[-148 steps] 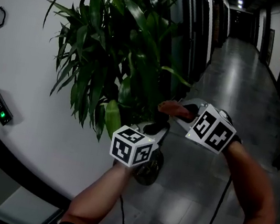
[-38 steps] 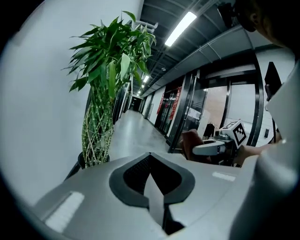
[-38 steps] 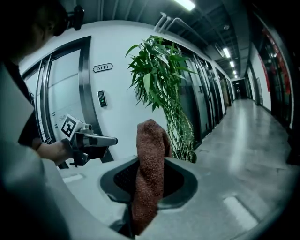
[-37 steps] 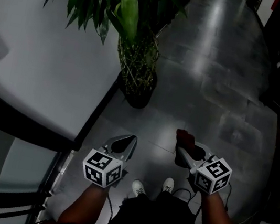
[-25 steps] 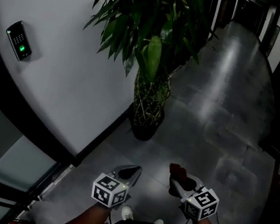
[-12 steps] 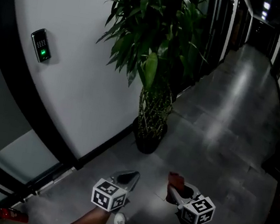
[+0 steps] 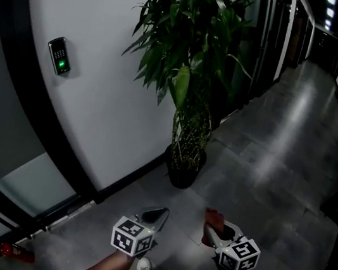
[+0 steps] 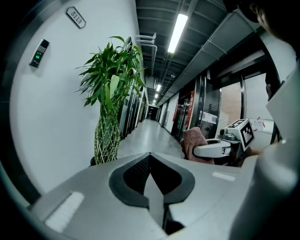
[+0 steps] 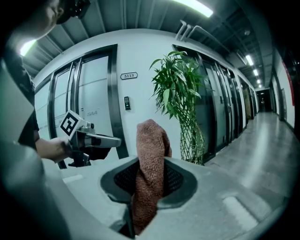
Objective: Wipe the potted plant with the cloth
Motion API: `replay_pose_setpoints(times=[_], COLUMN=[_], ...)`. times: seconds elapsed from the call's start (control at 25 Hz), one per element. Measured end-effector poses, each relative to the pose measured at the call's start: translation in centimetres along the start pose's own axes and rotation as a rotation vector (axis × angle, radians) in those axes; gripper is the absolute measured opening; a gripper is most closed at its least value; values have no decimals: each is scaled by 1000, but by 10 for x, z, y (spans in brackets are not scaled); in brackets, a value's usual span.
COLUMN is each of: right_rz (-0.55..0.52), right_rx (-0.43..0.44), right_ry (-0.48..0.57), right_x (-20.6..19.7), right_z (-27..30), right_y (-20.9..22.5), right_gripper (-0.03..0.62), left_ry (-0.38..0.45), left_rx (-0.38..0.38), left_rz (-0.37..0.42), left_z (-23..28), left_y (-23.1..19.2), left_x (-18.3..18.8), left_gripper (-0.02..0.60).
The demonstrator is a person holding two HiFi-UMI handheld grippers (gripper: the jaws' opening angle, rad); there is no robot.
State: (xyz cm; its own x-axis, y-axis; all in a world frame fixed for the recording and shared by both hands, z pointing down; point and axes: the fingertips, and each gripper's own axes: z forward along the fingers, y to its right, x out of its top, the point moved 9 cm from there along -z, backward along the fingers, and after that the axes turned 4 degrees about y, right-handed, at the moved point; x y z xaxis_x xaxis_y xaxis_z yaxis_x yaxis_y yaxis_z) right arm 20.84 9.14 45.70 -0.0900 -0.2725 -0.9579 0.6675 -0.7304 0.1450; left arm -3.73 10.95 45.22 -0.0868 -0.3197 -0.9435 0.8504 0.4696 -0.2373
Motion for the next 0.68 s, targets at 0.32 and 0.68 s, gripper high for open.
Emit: replay_pose_setpoints(times=[0.32,0.68], right_rz=[51,51], right_rx=[-4,-17], right_ry=[8,-8], right_x=[-2,-4], right_z=[-2,-4], right_y=[7,7], right_gripper=[69,67], left_ry=[15,5], left_rx=[14,18], left_rz=[13,16], left_z=[2,-2], left_y=[2,2], left_x=[6,5], left_gripper=[17,17])
